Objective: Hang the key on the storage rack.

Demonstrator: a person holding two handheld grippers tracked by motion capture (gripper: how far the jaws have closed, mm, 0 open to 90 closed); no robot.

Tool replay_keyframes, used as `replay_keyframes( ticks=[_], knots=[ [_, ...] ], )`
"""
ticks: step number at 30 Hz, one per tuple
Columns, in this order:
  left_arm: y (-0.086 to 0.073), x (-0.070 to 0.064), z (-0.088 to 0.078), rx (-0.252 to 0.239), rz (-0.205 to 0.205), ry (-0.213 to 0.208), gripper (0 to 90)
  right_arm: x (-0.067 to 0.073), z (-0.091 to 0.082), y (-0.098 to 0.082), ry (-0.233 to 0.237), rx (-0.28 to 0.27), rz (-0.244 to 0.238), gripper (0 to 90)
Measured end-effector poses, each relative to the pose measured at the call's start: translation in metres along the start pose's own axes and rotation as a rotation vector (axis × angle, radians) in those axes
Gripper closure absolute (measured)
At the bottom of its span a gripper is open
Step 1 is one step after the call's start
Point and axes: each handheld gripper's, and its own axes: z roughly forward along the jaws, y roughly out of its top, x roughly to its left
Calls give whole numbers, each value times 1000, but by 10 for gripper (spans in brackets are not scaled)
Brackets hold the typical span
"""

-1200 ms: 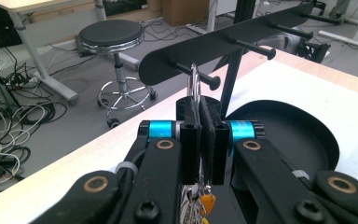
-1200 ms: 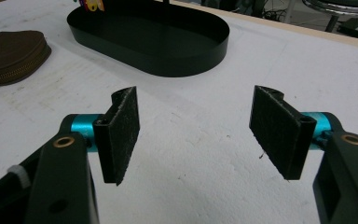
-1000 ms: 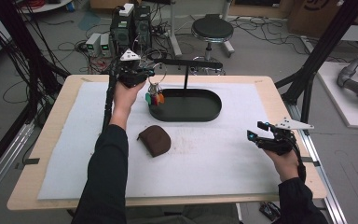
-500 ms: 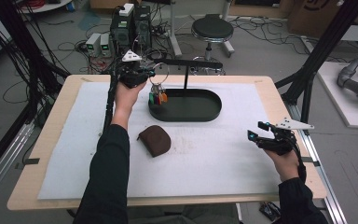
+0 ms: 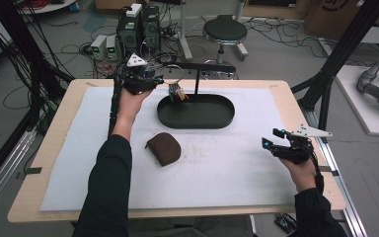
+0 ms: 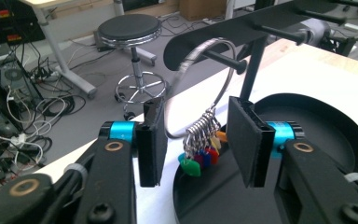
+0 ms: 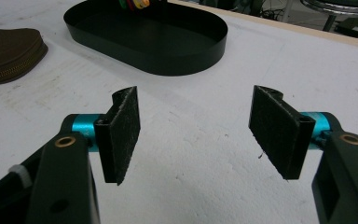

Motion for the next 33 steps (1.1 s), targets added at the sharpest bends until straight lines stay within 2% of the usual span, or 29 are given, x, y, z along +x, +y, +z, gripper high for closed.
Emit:
replay_keyframes(
  ticks=[3, 6, 12, 15, 21, 23, 25, 27, 30, 31, 33],
  knots=[
    [-3, -2, -9, -27, 6, -17, 477, 0, -1, 0, 0, 0, 3, 345],
    [-8, -1, -18, -50, -12, -46, 414, -1, -1, 0, -5, -2, 1, 345],
    [-24, -2, -43, -84, 9, -104, 292, 0, -1, 0, -7, 0, 6, 345],
    [-31, -4, -59, -102, 14, -118, 287, 0, -1, 0, -7, 0, 5, 345],
    [-49, -11, -88, -122, 36, -139, 287, 1, 1, 1, -5, -1, 0, 345],
    [-55, -15, -96, -127, 57, -144, 287, 2, 2, 2, -1, -2, 1, 345],
    [-62, -20, -104, -118, 91, -133, 287, 3, 3, 2, 1, -2, -1, 344],
    [-71, -25, -111, -103, 113, -100, 287, 3, 4, 3, 5, -2, -8, 344],
    [-86, -27, -121, -141, 101, -101, 287, 4, 6, 4, 5, -4, -10, 343],
    [-94, -27, -125, -174, 72, -110, 287, 4, 6, 4, 6, -4, -7, 343],
    [-104, -27, -131, -205, 25, -129, 287, 3, 7, 4, 3, -6, -10, 341]
  ],
)
